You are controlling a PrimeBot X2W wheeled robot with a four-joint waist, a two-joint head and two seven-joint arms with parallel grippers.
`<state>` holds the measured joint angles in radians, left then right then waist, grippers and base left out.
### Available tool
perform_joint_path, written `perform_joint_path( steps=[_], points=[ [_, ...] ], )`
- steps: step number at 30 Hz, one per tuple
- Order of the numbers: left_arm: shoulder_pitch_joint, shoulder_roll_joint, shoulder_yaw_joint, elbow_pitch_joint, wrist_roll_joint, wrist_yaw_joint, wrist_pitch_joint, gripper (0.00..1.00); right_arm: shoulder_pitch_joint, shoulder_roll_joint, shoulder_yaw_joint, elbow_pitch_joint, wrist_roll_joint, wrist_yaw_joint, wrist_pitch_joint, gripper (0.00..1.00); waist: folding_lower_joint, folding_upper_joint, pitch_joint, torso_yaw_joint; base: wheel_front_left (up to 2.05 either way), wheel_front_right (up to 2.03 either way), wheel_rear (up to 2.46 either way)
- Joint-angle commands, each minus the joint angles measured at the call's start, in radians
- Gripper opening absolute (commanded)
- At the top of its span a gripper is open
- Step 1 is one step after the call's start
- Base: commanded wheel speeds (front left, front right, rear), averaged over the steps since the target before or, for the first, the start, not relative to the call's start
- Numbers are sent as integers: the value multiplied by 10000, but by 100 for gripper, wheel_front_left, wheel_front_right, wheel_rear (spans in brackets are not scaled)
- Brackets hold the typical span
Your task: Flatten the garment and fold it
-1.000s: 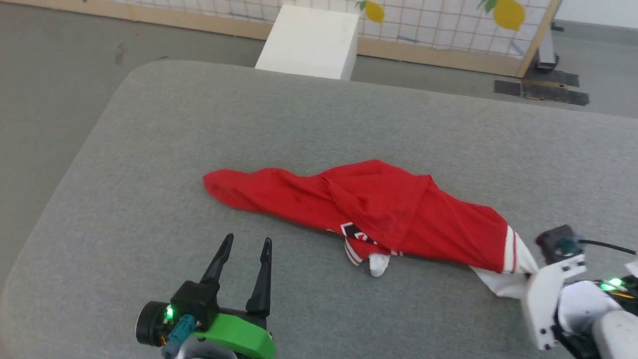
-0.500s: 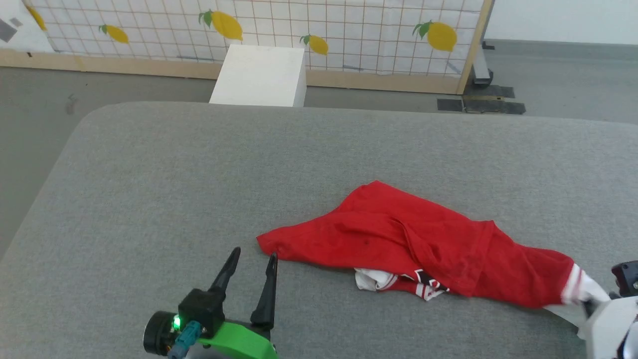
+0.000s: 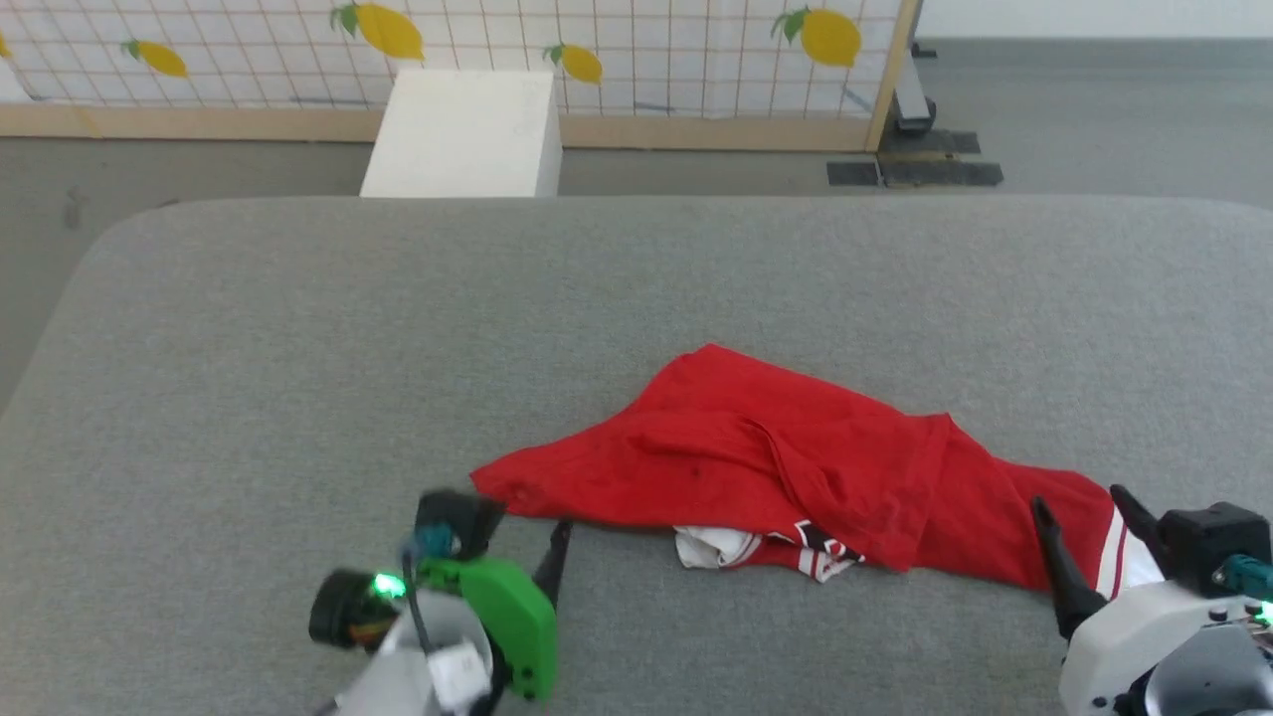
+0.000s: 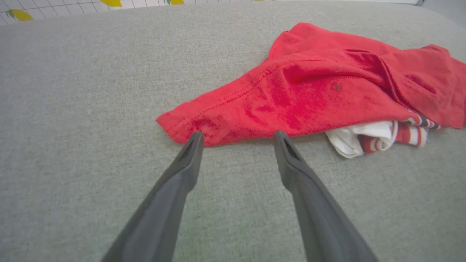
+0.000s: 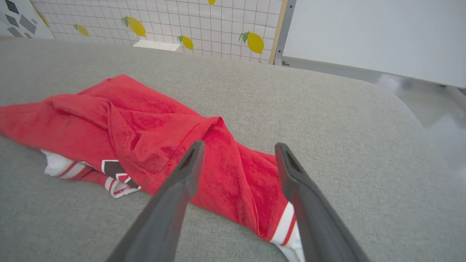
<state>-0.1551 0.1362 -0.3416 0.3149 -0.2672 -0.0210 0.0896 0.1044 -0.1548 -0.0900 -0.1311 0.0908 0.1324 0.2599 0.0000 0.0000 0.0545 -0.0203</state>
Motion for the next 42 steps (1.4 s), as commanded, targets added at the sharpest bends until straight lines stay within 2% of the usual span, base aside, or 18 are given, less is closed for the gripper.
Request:
perform_joint_path(
  steps=[1, 6, 8, 14, 15, 16, 20, 23, 25, 28, 34, 40, 42],
  points=[
    [-480, 154, 42, 158, 3, 29, 299, 100, 136, 50, 84, -31, -33, -17, -103, 100, 0, 0, 392, -331, 0, 0, 0],
    [-1678, 417, 67, 1190, 146, 211, 1781, 100, 80, 39, 252, 100, -155, -17, -279, 100, 0, 0, 869, -635, 0, 0, 0],
    [-2034, 478, 92, 1513, 155, 218, 1977, 100, 8, 72, 261, 159, -151, -17, -353, 100, 0, 0, 1020, -727, 0, 0, 0],
    [-2424, 525, -152, 2559, 7, -204, 2752, 100, -112, 140, 240, 388, -213, -17, -533, 100, 0, 0, 1234, -778, 0, 0, 0],
    [-2421, 507, -225, 2699, -76, -357, 2899, 45, -118, 153, 234, 430, -228, -17, -556, 100, 0, 0, 1244, -756, 0, 0, 0],
    [-2420, 490, -278, 2737, -137, -458, 2948, 0, -121, 163, 225, 463, -240, -17, -574, 100, 0, 0, 1240, -726, 0, 0, 0],
    [-2399, 428, -210, 2543, -345, -596, 2239, 0, -128, 198, 199, 615, -286, -17, -619, 100, 0, 0, 1094, -543, 0, 0, 0],
    [-2472, 350, -71, 1929, -310, -578, 685, 0, -137, 211, 149, 719, -312, -17, -647, 100, 0, 0, 853, -374, 0, 0, 0],
    [-2534, 171, -163, 1239, -330, -717, -418, 0, -116, 234, 21, 777, -339, -17, -667, 100, 0, 0, 654, -249, 0, 0, 0],
    [-2506, -110, -528, 230, -275, -840, -1403, 0, -75, 345, -427, 860, -469, -17, -691, 100, 0, 0, 349, -75, 0, 0, 0],
    [-1974, -687, -2464, -967, -364, -1000, -1273, 0, -257, 731, -1519, 951, -919, -17, -660, 100, 0, 0, -22, -41, 0, 0, 0],
    [-1474, -844, -5456, -420, -813, -1084, -664, 0, -537, 933, -2025, 986, -1168, -17, -612, 100, 0, 0, -22, -300, 0, 0, 0],
    [-1454, -852, -6500, -105, -1367, -1090, -452, 0, -559, 962, -2050, 1004, -1200, -17, -607, 100, 0, 0, 24, -344, 0, 0, 0]
  ],
)
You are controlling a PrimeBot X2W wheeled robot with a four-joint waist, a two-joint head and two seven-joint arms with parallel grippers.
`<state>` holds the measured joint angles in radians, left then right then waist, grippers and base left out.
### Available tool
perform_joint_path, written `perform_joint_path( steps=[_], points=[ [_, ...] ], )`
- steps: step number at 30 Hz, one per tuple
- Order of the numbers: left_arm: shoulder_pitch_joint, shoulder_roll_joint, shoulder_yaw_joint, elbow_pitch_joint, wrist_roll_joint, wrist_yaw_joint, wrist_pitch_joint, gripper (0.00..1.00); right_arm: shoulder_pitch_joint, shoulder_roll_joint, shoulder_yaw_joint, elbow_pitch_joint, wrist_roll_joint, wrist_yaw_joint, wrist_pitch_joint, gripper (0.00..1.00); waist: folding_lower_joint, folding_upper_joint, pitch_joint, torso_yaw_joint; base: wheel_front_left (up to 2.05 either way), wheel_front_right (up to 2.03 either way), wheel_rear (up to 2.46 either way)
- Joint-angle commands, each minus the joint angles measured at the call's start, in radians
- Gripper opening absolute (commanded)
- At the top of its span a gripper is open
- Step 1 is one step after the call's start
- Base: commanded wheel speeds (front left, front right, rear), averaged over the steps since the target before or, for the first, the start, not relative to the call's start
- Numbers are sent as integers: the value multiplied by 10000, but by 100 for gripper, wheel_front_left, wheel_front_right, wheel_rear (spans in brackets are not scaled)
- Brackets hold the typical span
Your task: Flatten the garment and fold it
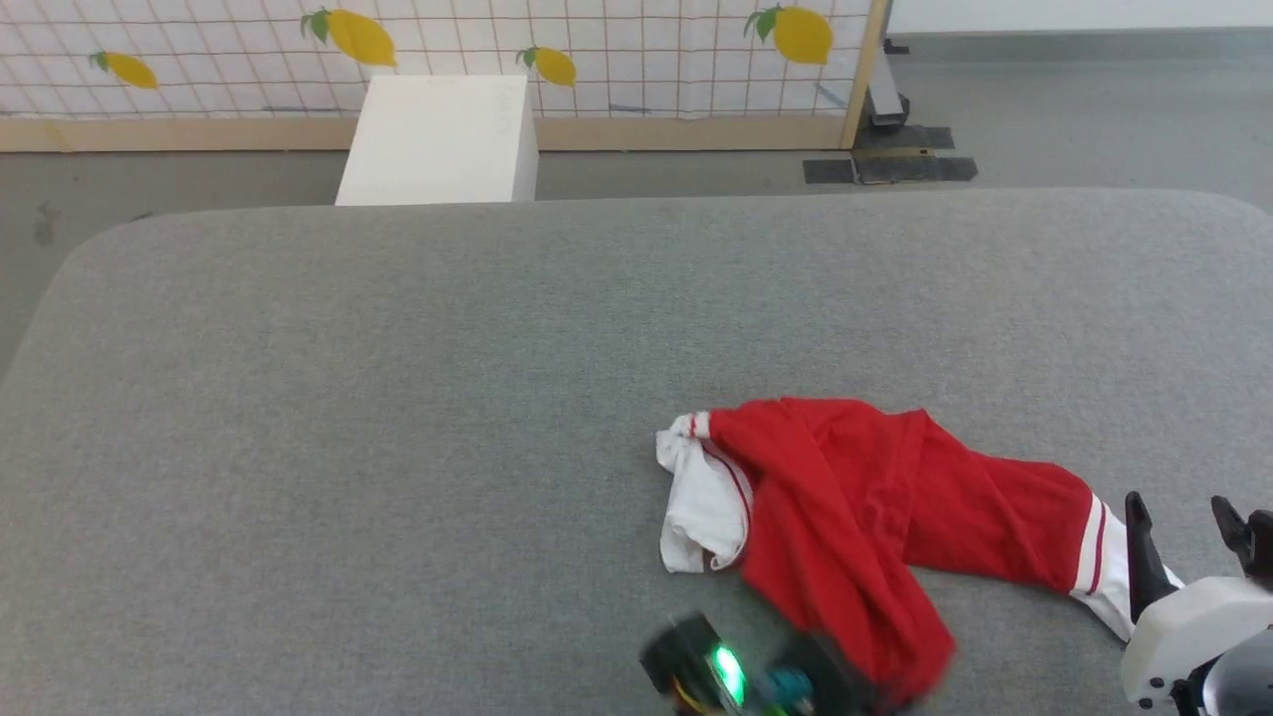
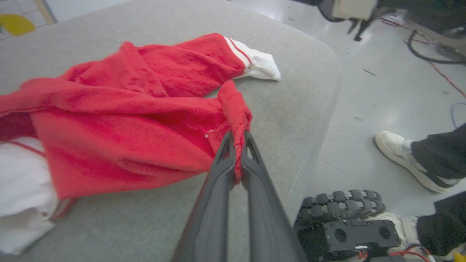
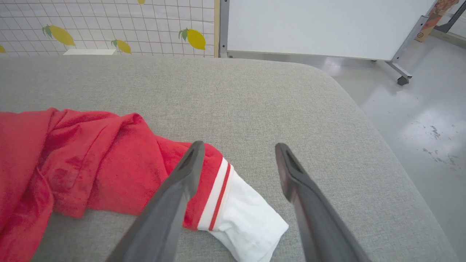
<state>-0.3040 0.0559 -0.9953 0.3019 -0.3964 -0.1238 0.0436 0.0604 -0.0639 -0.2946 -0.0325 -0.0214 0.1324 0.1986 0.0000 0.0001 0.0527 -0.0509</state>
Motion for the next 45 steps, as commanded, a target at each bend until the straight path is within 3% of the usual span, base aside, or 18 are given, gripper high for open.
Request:
perform_joint_path(
  steps=[1, 2, 3, 4, 9, 14, 18, 22, 29, 33, 39, 40, 41, 45],
  points=[
    [-40, -50, -464, 249, -336, -64, 162, 0, -122, 65, -3, 37, -92, -17, 14, 100, 0, -1, 66, -52, 0, 0, 0],
    [-96, -51, -784, 416, -554, -64, 248, 5, -118, 73, 4, 56, -95, -17, 17, 100, 0, -1, 75, -51, 0, 0, 0],
    [-170, -50, -1117, 617, -814, -65, 289, 95, -104, 83, 23, 83, -90, -17, 16, 100, 0, -1, 81, -40, 0, 0, 0],
    [-251, -16, -1257, 800, -924, -65, 251, 100, -88, 90, 42, 103, -83, -17, 13, 100, 0, -1, 88, -21, 0, 0, 0],
    [-513, 283, -1029, 1456, -1135, 34, -511, 100, 38, 117, 189, 204, -18, -17, -10, 100, 0, -1, 33, 149, 0, 0, 0],
    [-806, 883, 317, 1271, -1562, 934, -1116, 100, 169, 128, 216, 194, 10, -17, -4, 100, 0, -1, -56, 252, 0, 0, 0],
    [-1260, 1455, 1111, 1165, -1953, 1531, -376, 100, 217, 132, 325, 133, 34, -17, 62, 100, 0, -1, 62, 199, 0, 0, 0],
    [-1814, 1618, 1430, 1302, -2519, 1520, 897, 100, 199, 134, 502, 69, 77, -17, 166, 100, 0, -1, 343, 33, 0, 0, 0],
    [-2801, 1312, 1356, 2091, -3288, 992, 2846, 100, 40, 135, 585, -17, 129, -17, 275, 100, 0, -1, 966, -388, 0, 0, 0],
    [-3220, 1275, 1070, 2734, -3076, 1053, 3448, 100, -24, 135, 649, 13, 165, -17, 240, 100, 0, -1, 1264, -558, 0, 0, 0],
    [-3565, 1046, 747, 3543, -3131, 592, 3912, 100, -137, 136, 727, 126, 256, -17, 129, 100, 0, -1, 1640, -662, 0, 0, 0],
    [-3530, 1008, 672, 3675, -3228, 474, 4097, 91, -148, 136, 735, 152, 258, -17, 111, 100, 0, -1, 1657, -662, 0, 0, 0],
    [-3497, 997, 553, 3803, -3313, 342, 4317, 0, -161, 136, 745, 185, 255, -17, 95, 100, 0, -1, 1669, -659, 0, 0, 0],
    [-3469, 1192, 499, 3897, -3371, 156, 3944, 0, -200, 136, 740, 284, 211, -17, 72, 100, 0, -1, 1486, -536, 0, 0, 0]
  ],
)
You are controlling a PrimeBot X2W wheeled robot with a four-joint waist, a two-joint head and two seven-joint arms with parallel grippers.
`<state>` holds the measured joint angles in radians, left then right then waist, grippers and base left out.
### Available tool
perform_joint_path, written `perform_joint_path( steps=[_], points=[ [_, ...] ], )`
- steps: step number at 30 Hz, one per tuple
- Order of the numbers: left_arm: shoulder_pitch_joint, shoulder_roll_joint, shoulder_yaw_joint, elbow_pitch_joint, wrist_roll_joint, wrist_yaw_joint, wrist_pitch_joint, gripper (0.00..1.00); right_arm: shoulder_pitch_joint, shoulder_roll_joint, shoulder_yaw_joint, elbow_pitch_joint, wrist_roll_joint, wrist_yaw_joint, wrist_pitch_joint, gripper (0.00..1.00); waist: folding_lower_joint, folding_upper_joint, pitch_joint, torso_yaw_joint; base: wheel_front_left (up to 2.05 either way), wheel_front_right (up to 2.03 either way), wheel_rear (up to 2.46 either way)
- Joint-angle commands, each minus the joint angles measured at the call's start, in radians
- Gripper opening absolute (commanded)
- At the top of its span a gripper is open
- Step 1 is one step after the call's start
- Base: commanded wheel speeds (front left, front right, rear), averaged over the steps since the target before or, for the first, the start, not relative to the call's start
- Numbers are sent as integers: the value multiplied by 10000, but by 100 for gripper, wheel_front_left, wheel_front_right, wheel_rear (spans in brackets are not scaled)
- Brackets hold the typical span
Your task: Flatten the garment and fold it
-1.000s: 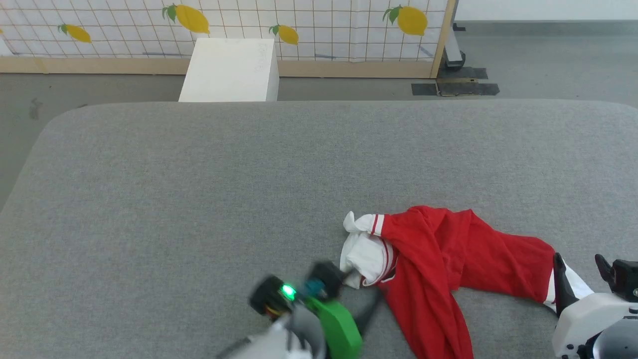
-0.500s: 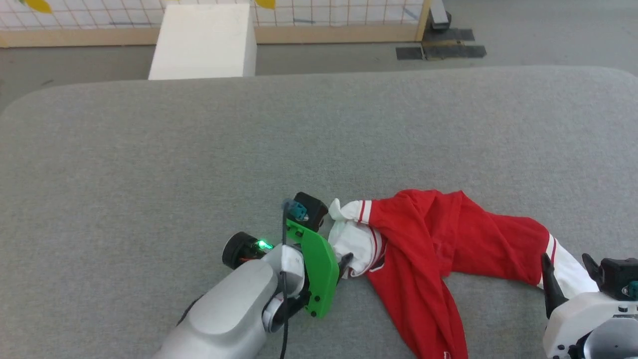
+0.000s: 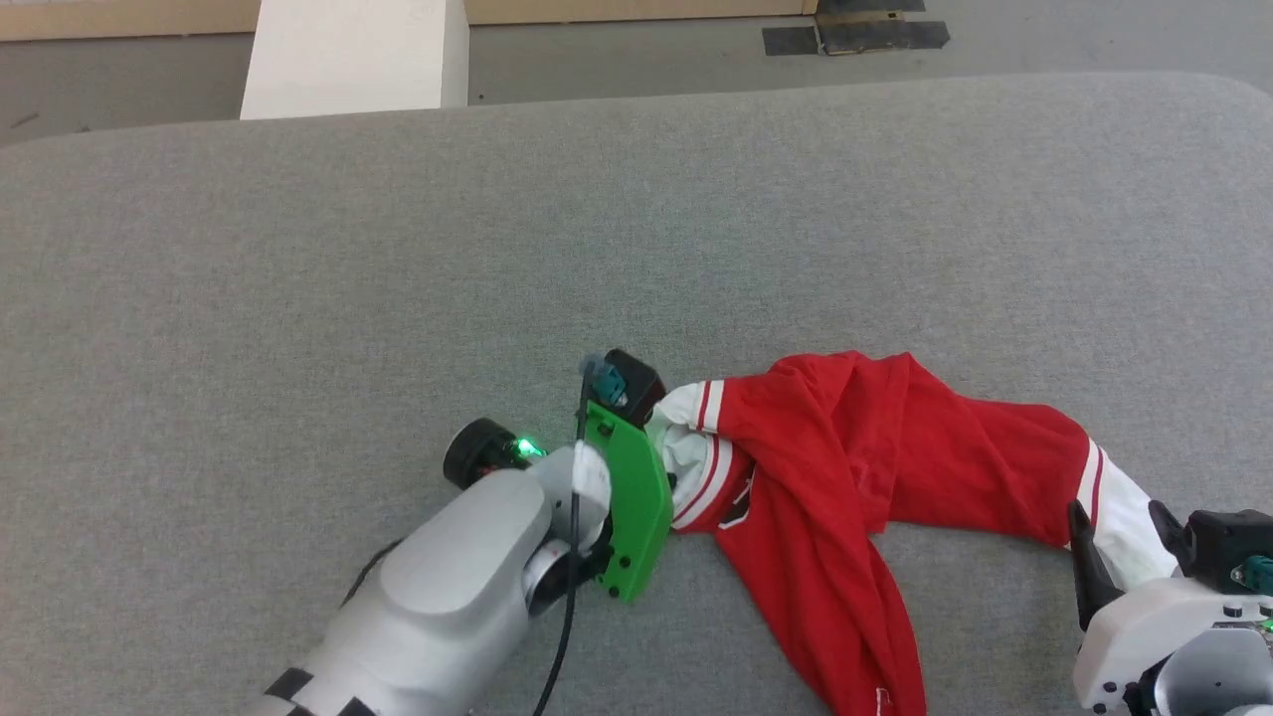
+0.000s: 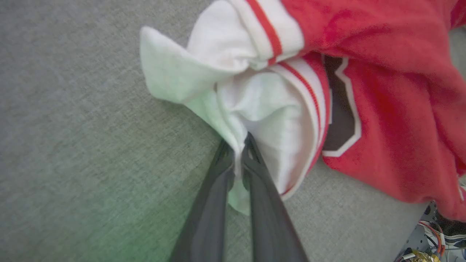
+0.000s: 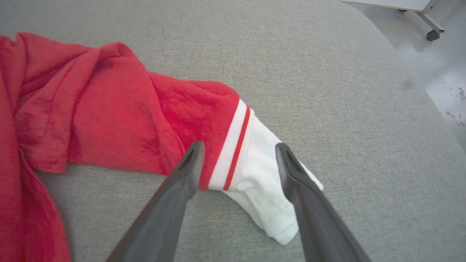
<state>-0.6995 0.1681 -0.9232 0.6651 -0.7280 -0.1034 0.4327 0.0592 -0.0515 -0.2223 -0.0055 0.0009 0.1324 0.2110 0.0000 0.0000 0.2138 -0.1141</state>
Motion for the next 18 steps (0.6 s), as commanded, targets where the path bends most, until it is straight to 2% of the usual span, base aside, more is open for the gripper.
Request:
perform_joint_path(
  steps=[1, 6, 9, 11, 15, 18],
  points=[
    [453, 198, -136, 239, 49, -4, -382, 0, -180, 12, 6, 27, -36, -17, -56, 100, 0, 0, -235, 159, 0, 0, 0],
    [300, 951, 469, -151, 546, 452, -2683, 0, -31, -54, 12, 11, -112, -17, -20, 100, 0, 0, -819, 542, 0, 0, 0],
    [207, 1550, 969, -782, 940, 803, -4503, 0, 105, -76, 62, -19, -105, -17, 41, 100, 0, 0, -1130, 828, 0, 0, 0],
    [279, 1957, 1178, -1170, 1154, 980, -5322, 0, 183, -74, 101, -37, -85, -17, 79, 100, 0, 0, -1245, 1011, 0, 0, 0],
    [702, 2729, 1676, -1883, 1503, 1639, -6536, 0, 296, -59, 253, -31, -17, -17, 125, 100, 0, 0, -1326, 1301, 0, 0, 0],
    [1275, 3230, 2116, -2512, 1832, 2104, -6885, 0, 339, -46, 342, 10, 23, -17, 128, 100, 0, 0, -1293, 1439, 0, 0, 0]
  ],
)
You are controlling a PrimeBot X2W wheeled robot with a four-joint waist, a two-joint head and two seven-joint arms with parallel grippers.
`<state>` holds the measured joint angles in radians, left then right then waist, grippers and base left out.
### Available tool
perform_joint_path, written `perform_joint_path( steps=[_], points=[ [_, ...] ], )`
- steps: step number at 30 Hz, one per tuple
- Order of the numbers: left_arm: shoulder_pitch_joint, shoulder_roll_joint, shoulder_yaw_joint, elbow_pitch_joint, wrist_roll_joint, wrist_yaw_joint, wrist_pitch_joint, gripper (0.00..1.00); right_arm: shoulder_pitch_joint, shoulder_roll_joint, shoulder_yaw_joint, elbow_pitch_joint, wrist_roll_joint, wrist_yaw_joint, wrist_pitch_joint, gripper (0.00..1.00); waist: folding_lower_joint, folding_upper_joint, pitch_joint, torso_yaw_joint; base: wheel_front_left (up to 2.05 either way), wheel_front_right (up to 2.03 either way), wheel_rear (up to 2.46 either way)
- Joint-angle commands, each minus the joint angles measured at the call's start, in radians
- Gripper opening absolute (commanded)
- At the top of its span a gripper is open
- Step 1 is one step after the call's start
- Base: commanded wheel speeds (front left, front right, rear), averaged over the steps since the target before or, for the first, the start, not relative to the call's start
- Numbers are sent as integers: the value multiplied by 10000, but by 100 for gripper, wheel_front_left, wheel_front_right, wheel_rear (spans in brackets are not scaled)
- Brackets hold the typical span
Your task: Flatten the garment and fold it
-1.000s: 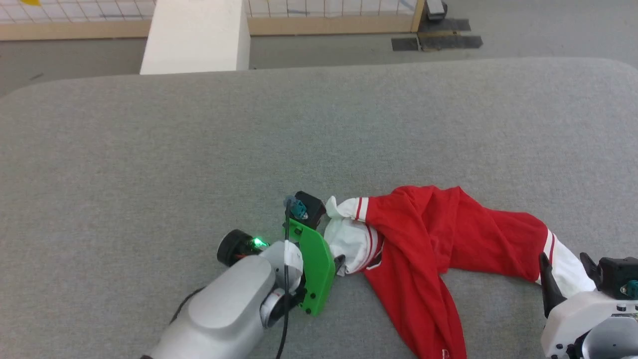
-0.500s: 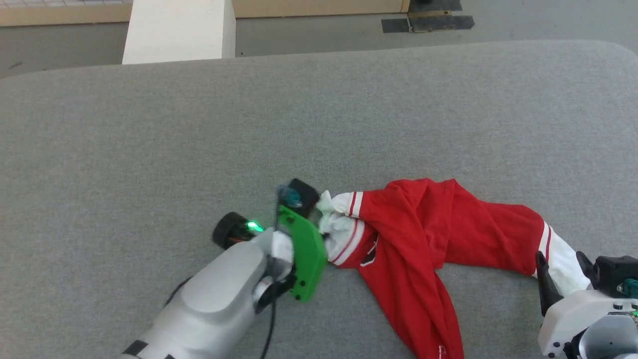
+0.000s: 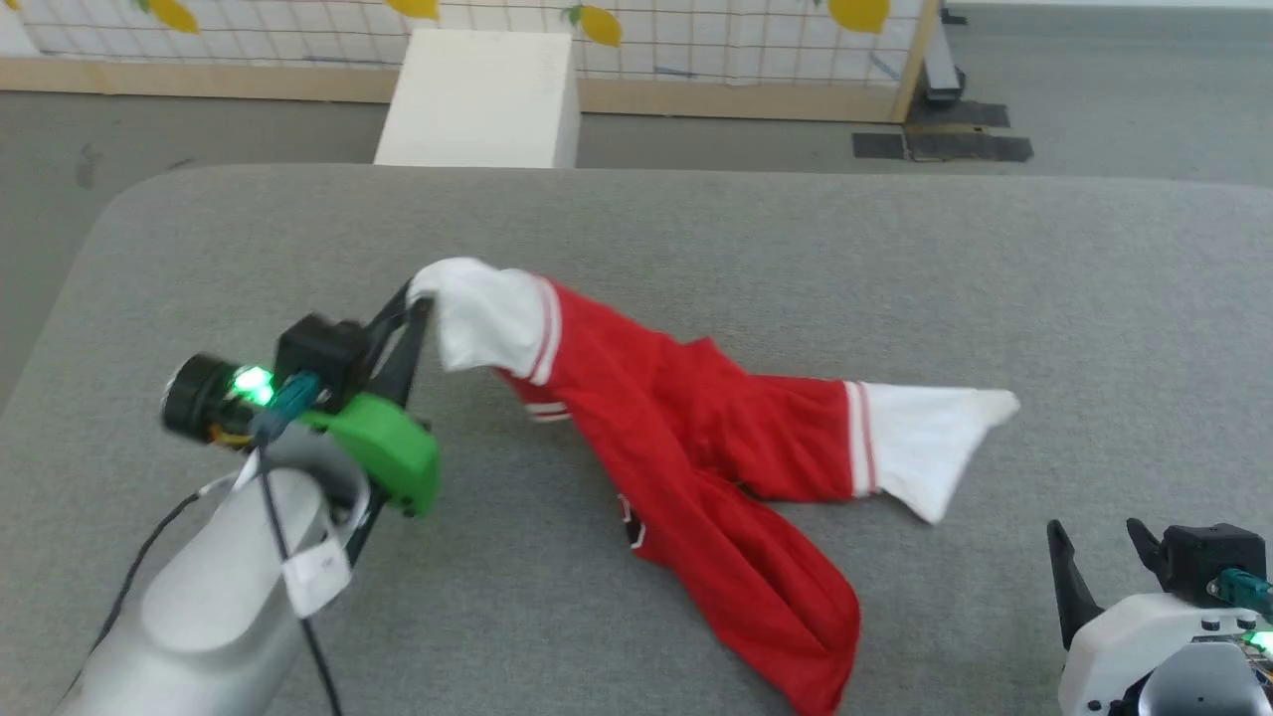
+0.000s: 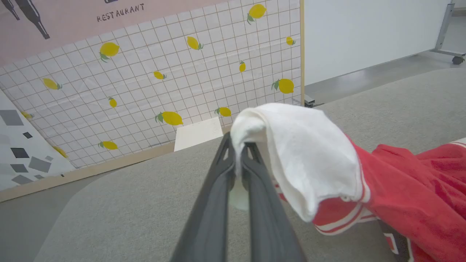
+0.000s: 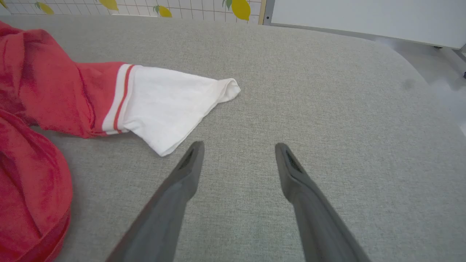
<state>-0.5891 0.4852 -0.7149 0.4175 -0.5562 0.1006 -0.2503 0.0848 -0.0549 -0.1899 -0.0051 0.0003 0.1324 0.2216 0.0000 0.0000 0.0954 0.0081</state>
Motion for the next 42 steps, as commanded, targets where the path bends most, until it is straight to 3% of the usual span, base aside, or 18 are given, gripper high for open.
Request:
perform_joint_path(
  steps=[1, 2, 3, 4, 11, 14, 20, 27, 29, 30, 33, 34, 35, 42],
  points=[
    [476, 194, 208, -198, 216, 222, -90, 0, 91, -8, 23, 25, 38, -17, 18, 100, 0, 0, -80, 269, 0, 0, 0],
    [754, 285, 281, -209, 268, 322, -100, 0, 87, -5, 41, 47, 37, -17, 18, 100, 0, 0, -71, 288, 0, 0, 0],
    [1109, 357, 345, -99, 252, 423, -105, 78, 86, -3, 54, 78, 35, -17, 19, 100, 0, 0, -63, 323, 0, 0, 0],
    [1371, 355, 442, 57, 134, 503, -107, 100, 84, -2, 68, 102, 32, -17, 20, 100, 0, 0, -63, 346, 0, 0, 0],
    [1968, -23, 875, 575, -72, 845, -111, 100, -35, -129, 281, 146, 41, -17, -32, 100, 0, 0, -212, 600, 0, 0, 0],
    [2105, -262, 1530, -360, 251, 981, -112, 100, -88, -297, 629, 35, 138, -17, -56, 100, 0, 0, -358, 754, 0, 0, 0],
    [3498, -814, 2591, -2734, 1428, 828, -113, 100, -324, -1060, 2595, -184, 729, -17, 472, 100, 0, 0, -591, 1064, 0, 0, 0],
    [5245, -1629, 3138, -3912, 2226, 646, -113, 100, -1381, -1808, 4899, 782, 1917, -17, 2687, 100, 0, 0, -576, 1330, 0, 0, 0],
    [5538, -1883, 3294, -4061, 2360, 604, -114, 100, -1720, -1923, 5355, 1283, 2157, -17, 3351, 100, 0, 0, -530, 1426, 0, 0, 0],
    [5810, -2315, 3569, -4049, 2590, 384, -114, 100, -2228, -2101, 6022, 2289, 2208, -17, 4094, 100, 0, 0, -429, 1679, 0, 0, 0],
    [5817, -2533, 3731, -3919, 2742, 157, -114, 100, -2350, -2087, 6377, 2944, 2421, -17, 4279, 100, 0, 0, -370, 1820, 0, 0, 0],
    [5811, -2576, 3794, -3877, 2772, 94, -114, 100, -2358, -2110, 6470, 3096, 2489, -17, 4341, 95, 0, 0, -359, 1848, 0, 0, 0],
    [5807, -2622, 3873, -3820, 2811, 21, -114, 100, -2373, -2158, 6568, 3230, 2562, -17, 4364, 0, 0, 0, -352, 1868, 0, 0, 0],
    [5911, -2828, 4335, -3473, 3025, -322, -114, 100, -2134, -2838, 6134, 2796, 3346, -17, 4449, 0, 0, 0, -633, 1561, 0, 0, 0]
  ],
)
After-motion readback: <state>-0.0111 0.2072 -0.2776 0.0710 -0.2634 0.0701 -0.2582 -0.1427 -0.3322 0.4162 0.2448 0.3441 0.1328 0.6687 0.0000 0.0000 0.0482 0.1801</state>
